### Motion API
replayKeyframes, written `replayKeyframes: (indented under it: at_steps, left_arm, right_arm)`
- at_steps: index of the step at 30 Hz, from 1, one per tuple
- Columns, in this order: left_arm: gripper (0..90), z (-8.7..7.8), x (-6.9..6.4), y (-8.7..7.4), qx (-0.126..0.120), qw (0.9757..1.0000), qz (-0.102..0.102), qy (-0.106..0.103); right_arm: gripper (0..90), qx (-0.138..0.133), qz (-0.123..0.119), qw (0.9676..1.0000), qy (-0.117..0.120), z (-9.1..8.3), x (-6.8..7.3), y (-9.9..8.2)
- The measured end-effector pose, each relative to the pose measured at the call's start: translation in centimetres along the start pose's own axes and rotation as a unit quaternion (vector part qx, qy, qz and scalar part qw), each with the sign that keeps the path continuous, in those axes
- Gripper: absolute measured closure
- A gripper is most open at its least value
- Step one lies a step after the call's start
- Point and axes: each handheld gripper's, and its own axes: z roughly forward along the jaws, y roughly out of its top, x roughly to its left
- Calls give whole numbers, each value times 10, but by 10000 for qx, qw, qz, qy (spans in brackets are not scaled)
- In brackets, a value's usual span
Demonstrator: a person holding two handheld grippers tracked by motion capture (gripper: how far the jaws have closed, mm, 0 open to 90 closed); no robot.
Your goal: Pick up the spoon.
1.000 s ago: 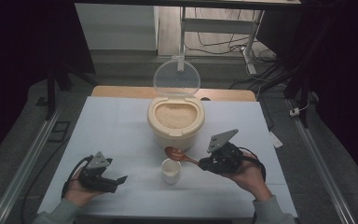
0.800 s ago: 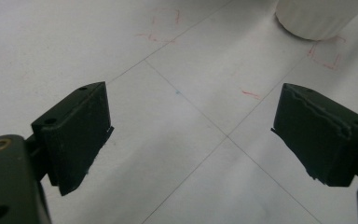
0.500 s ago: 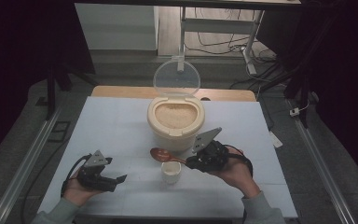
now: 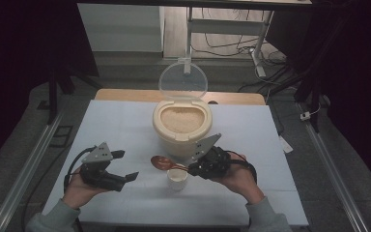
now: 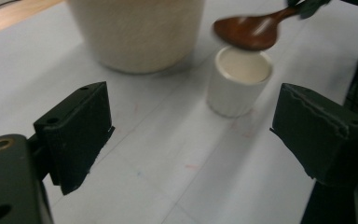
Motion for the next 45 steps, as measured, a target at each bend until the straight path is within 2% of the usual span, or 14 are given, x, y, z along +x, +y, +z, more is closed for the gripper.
replayKeyframes:
  at_steps: [8, 15, 20, 26, 27, 28, 30, 31, 32, 33, 34, 36, 39, 45]
  left_arm:
    - [126, 22, -21, 46, 179, 9977, 556, -337]
    - [143, 47, -32, 69, 551, 9927, 934, -522]
    - [171, 55, -34, 77, 649, 9905, 1025, -655]
    - [257, 67, -37, 83, 969, 9837, 1212, -909]
    - [273, 69, -37, 84, 1046, 9818, 1260, -959]
    - [290, 74, -38, 85, 1216, 9780, 1332, -1046]
    - [320, 80, -38, 86, 1361, 9747, 1364, -1130]
    - [338, 80, -38, 86, 1361, 9747, 1364, -1130]
    - [356, 85, -39, 86, 1498, 9715, 1405, -1182]
    - [369, 87, -39, 86, 1551, 9702, 1422, -1204]
    - [379, 87, -39, 86, 1551, 9702, 1422, -1204]
    - [408, 92, -39, 86, 1653, 9670, 1473, -1259]
    - [454, 95, -39, 86, 1687, 9658, 1486, -1290]
    - [567, 99, -40, 85, 1813, 9603, 1577, -1418]
  right_arm:
    - [795, 11, -55, 10000, 0, 4, 2, 3]
    - [795, 8, -88, 10000, 6, 4, 4, 3]
    - [795, 49, -129, 9999, -10, 5, 4, 3]
    - [795, 60, -233, 9997, -13, 8, 7, 5]
    - [795, 71, -249, 9997, -13, 8, 7, 5]
    - [794, 87, -273, 9996, -16, 8, 8, 6]
    - [795, 75, -316, 9995, -21, 10, 9, 6]
    - [794, 135, -376, 9992, -48, 9, 9, 7]
    - [794, 118, -387, 9992, -39, 10, 10, 7]
    - [794, 118, -405, 9991, -43, 10, 10, 7]
    - [795, 129, -425, 9990, -62, 10, 11, 7]
    - [795, 131, -484, 9987, -60, 11, 12, 8]
    - [794, 138, -537, 9984, -70, 12, 14, 9]
    - [794, 156, -725, 9971, -154, 9, 18, 11]
